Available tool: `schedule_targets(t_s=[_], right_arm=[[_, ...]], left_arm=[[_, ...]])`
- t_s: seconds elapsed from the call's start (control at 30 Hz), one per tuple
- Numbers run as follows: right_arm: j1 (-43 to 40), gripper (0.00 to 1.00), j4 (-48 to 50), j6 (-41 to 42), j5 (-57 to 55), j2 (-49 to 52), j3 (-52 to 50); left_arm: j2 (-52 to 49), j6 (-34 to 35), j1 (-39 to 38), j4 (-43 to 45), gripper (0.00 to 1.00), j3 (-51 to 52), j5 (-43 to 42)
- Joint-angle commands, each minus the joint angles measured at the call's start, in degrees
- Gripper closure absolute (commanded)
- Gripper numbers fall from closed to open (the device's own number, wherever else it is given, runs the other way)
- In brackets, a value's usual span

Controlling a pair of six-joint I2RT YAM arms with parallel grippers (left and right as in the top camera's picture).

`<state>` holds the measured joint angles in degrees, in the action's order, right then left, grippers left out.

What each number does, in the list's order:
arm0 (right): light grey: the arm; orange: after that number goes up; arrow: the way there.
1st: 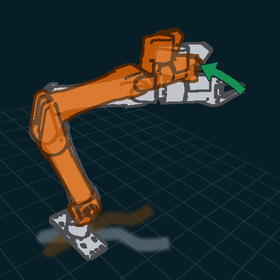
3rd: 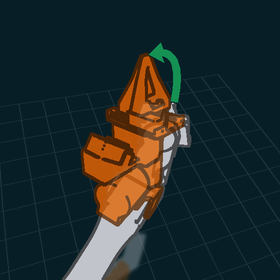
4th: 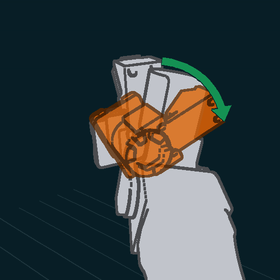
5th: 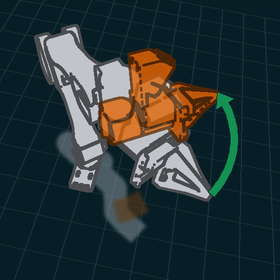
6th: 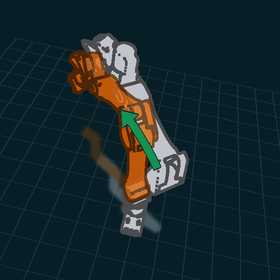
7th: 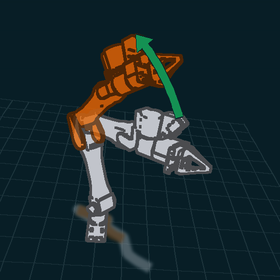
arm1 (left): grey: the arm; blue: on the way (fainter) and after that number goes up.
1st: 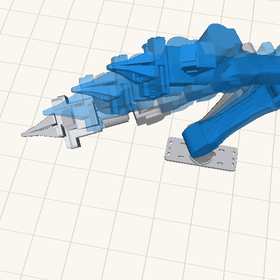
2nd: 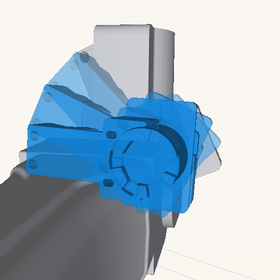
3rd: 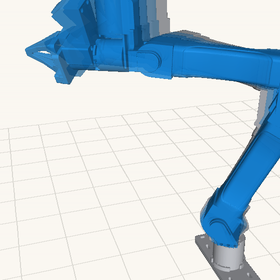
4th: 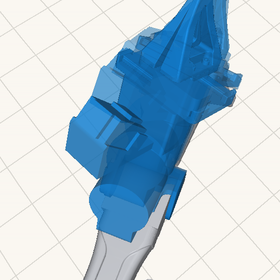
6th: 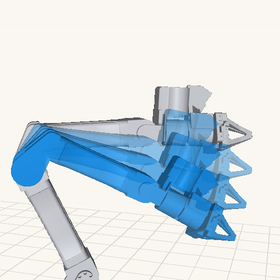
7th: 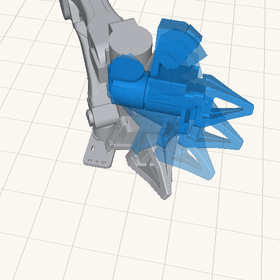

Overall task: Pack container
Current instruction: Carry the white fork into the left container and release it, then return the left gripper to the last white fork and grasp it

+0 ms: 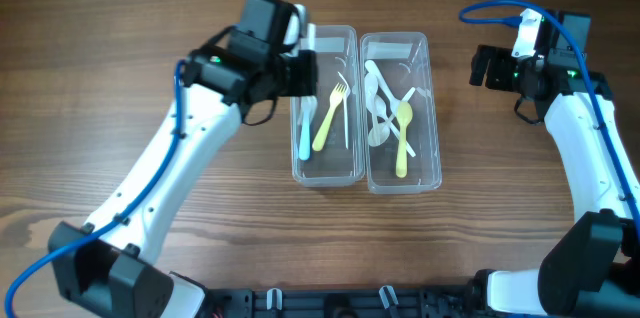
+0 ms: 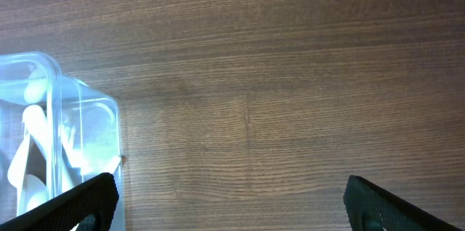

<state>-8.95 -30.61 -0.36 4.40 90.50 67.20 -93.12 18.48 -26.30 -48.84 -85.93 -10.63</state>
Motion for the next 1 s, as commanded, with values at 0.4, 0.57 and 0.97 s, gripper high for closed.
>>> schedule_targets(t_s=[0.4, 0.57, 0.97], right_arm=[[-0.1, 0.00, 0.2, -1.0, -0.6, -0.8, -0.4], [-0.1, 0.00, 0.2, -1.0, -0.6, -0.8, -0.4], [-0.1, 0.00, 0.2, -1.0, -0.6, -0.8, -0.4]], left_arm=[[-8.0, -1.3, -2.5, 0.0, 0.49, -0.3, -0.2], [-6.6, -1.5, -0.8, -1.0, 0.53, -0.3, 9.1], [-1.9, 5.2, 16.7, -16.1, 0.53, -0.3, 24.5]])
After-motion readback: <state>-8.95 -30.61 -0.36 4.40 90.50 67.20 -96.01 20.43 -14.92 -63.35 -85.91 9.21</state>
